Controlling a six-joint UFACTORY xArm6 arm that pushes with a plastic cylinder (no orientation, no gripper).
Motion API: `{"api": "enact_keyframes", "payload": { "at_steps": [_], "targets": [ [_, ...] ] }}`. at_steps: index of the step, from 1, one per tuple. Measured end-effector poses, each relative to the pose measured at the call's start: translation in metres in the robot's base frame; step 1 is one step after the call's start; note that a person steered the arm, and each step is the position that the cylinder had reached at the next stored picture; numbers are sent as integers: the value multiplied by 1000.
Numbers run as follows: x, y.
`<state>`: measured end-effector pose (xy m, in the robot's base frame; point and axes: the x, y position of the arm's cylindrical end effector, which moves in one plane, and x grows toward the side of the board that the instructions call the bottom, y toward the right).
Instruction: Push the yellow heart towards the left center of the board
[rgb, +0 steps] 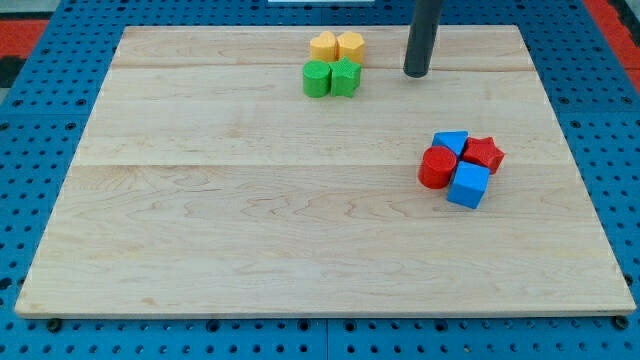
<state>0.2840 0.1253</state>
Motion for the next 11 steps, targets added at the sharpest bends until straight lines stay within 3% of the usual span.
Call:
{"api": "enact_keyframes", "payload": {
  "at_steps": [1,2,3,4,5,6,8,9,10,11],
  "targets": [
    [-26,0],
    [-46,-42],
    [-54,-129],
    [-86,-139],
    [-75,-209],
    [-40,-237],
    [33,-230],
    [66,-261],
    [61,-315],
    [39,-294]
  ]
}}
